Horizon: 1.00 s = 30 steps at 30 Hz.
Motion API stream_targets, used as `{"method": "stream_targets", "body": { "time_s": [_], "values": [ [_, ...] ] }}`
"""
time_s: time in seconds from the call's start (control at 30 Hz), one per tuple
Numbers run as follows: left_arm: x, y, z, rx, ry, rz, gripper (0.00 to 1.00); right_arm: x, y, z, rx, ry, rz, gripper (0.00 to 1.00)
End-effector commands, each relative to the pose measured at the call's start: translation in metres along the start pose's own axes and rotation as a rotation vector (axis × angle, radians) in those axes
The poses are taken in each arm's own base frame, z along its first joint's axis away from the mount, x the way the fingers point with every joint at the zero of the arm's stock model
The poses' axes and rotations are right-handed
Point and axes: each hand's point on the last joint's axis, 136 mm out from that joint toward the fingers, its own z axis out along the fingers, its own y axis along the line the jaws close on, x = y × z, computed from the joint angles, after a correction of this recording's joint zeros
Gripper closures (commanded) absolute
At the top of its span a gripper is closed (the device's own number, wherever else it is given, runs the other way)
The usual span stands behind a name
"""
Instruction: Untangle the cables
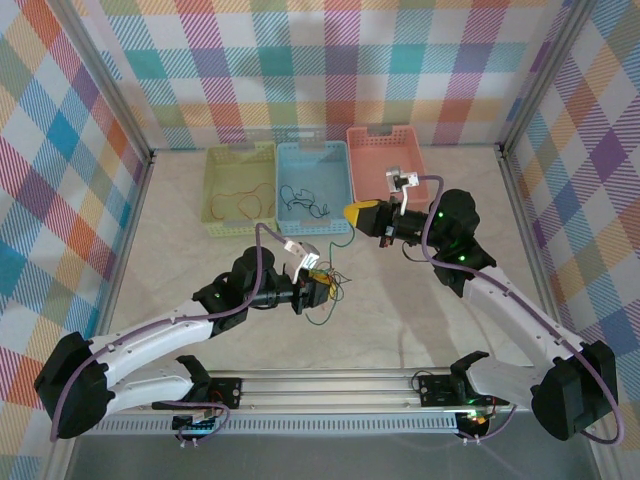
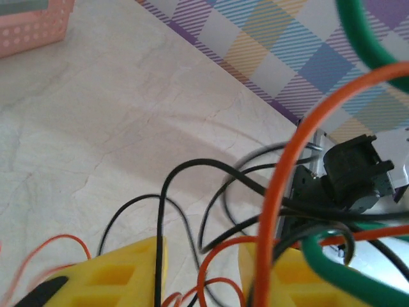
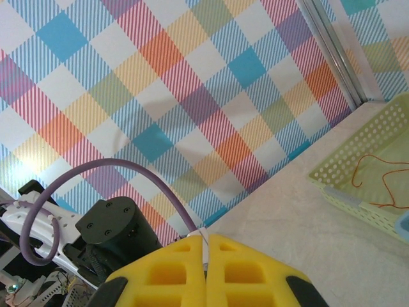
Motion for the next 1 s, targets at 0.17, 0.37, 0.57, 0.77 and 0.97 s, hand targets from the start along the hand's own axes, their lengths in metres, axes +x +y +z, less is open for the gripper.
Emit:
{"method": "stream_targets", "body": {
  "time_s": [0.17,0.37,0.57,0.77,0.97],
  "values": [
    [-0.012,-0.006,-0.022,-0.046,-0.058,-0.029,1.0,-0.007,0.009,-0.005,0.013,-0.029,-0.058,1.0],
    [-0.012,0.0,-0.048,-0.121,-0.12,-0.053,1.0,-0.001,0.003,-0.011,0.081,-0.011,-0.103,1.0],
    [-0.01,0.004,-0.074,-0.191,-0.163,-0.083,1.0,0.01,-0.02,-0.026,0.241,0.008,-0.175,1.0],
    [0.003,0.016,-0.092,-0.275,-0.168,-0.12,1.0,0.005,-0.06,-0.058,0.482,-0.069,-0.141,1.0],
    [0.015,0.021,-0.1,-0.297,-0.161,-0.15,1.0,-0.001,-0.085,-0.089,0.601,-0.135,-0.104,1.0]
  ]
}}
